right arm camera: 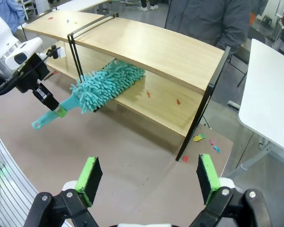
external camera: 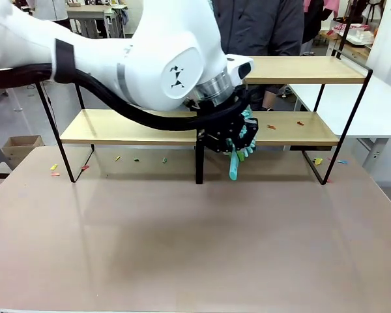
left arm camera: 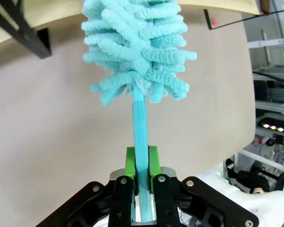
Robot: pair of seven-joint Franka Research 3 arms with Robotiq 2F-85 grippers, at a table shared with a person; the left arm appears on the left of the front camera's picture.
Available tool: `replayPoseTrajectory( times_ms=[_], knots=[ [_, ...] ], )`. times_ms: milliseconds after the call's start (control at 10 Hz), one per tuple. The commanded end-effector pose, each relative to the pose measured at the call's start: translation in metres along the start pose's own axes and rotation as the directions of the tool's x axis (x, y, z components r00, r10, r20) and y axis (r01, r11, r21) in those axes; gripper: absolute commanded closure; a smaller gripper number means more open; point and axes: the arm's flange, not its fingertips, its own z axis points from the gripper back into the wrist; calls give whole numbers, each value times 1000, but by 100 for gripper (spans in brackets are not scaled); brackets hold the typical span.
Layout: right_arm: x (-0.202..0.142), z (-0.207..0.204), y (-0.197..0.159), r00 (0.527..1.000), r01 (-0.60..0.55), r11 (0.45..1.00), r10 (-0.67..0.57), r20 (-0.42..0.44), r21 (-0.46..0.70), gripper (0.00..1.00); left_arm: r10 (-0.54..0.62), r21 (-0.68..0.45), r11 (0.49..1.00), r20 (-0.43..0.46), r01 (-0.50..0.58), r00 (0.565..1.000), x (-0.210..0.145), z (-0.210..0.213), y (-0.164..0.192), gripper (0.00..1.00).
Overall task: Clean the shelves.
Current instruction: Clean another randomly selected level of the Shelf with the Duster.
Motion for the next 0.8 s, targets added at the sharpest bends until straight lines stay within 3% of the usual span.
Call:
replayPoseTrajectory(
  times_ms=[0,700],
  knots=[
    [0,1,-1,1000,1,1000,-1,1,-3,0,-28,-5,1000,-6,28,1000,14,-4,-19,88],
    [0,1,-1,1000,1,1000,-1,1,-3,0,-167,-97,982,-67,160,984,33,-35,-78,88]
  ],
)
